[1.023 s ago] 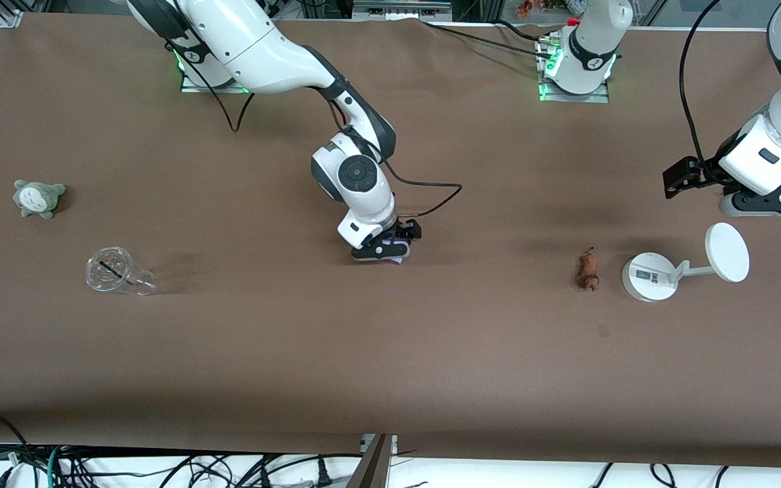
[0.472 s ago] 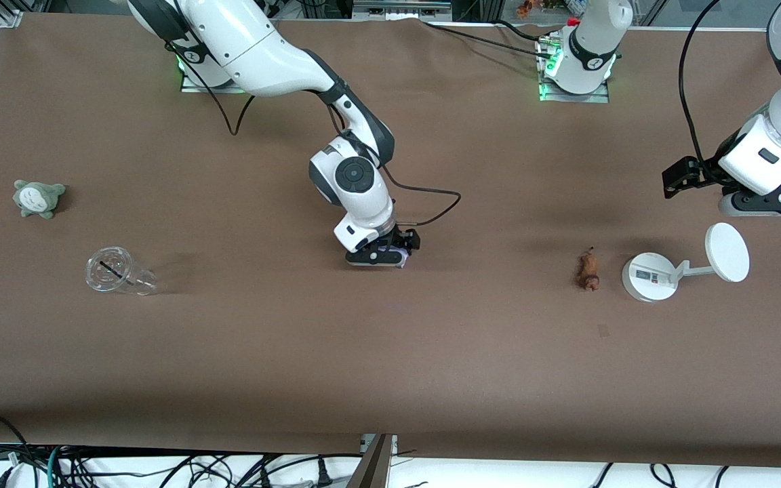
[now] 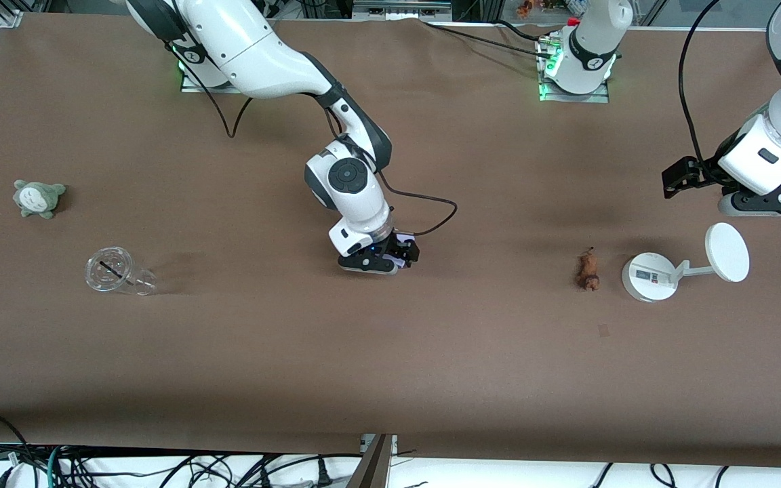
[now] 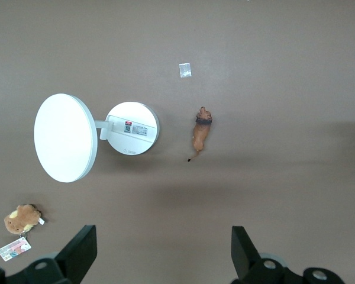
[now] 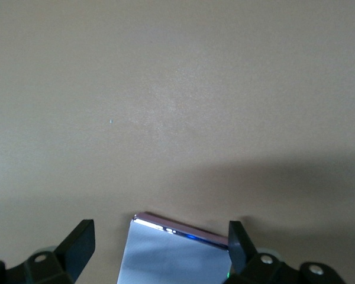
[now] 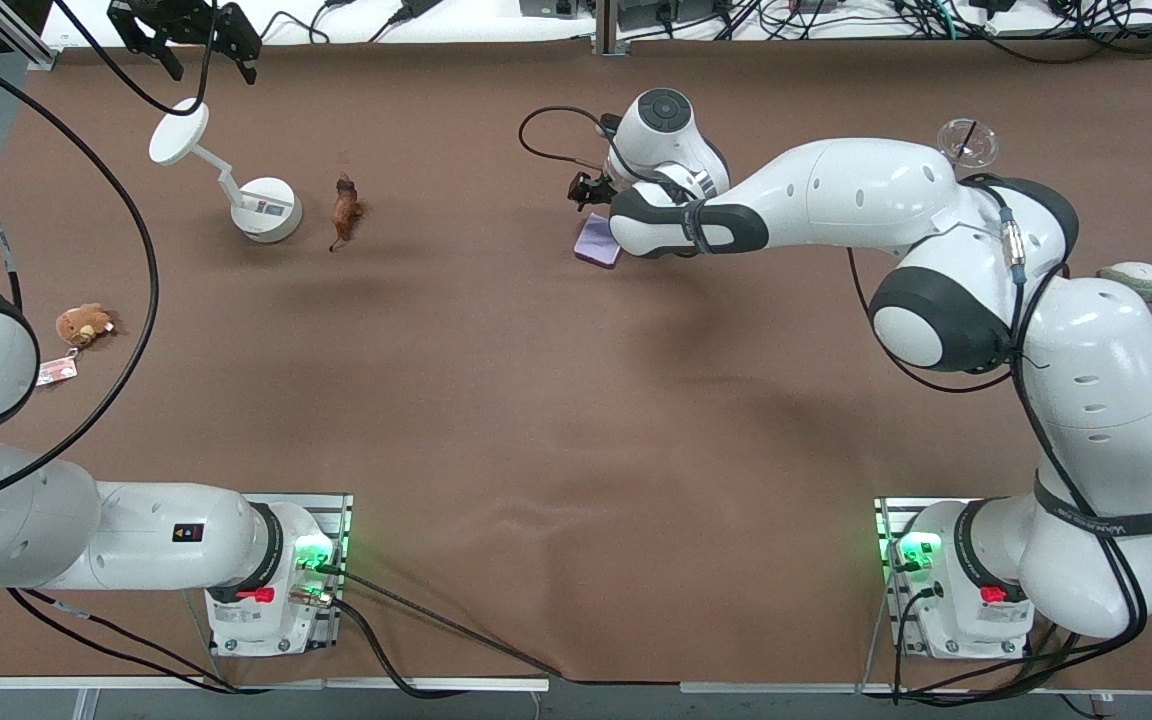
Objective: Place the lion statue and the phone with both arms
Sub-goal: 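Close the right gripper on the white Huawei phone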
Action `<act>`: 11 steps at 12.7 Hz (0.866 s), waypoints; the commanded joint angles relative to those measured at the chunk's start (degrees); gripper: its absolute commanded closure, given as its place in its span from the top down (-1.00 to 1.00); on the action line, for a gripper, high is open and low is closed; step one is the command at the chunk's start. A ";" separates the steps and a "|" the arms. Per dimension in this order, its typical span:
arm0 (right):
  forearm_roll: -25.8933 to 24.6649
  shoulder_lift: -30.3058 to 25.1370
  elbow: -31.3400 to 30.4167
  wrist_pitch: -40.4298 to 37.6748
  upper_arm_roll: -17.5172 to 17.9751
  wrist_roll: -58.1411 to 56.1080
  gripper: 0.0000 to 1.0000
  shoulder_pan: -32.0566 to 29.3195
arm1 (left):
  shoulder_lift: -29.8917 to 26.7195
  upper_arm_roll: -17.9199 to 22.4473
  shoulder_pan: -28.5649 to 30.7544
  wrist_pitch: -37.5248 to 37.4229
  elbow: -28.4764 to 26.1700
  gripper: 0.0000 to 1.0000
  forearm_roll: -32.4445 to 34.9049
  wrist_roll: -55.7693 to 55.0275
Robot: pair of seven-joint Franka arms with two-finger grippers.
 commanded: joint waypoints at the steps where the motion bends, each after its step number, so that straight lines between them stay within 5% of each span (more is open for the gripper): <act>1: -1.02 1.88 1.55 0.47 -0.63 2.67 1.00 0.93 | -0.92 -0.25 0.20 0.25 -0.46 1.00 -1.08 -0.46; 5: -1.11 1.70 5.76 -12.68 -3.70 7.68 1.00 2.16 | -0.92 -0.25 0.11 0.25 -0.46 1.00 -1.08 -0.46; 11: -0.41 1.44 8.41 -14.30 -3.71 19.71 1.00 1.64 | -0.92 -0.25 0.11 0.16 -0.46 1.00 -1.08 -0.46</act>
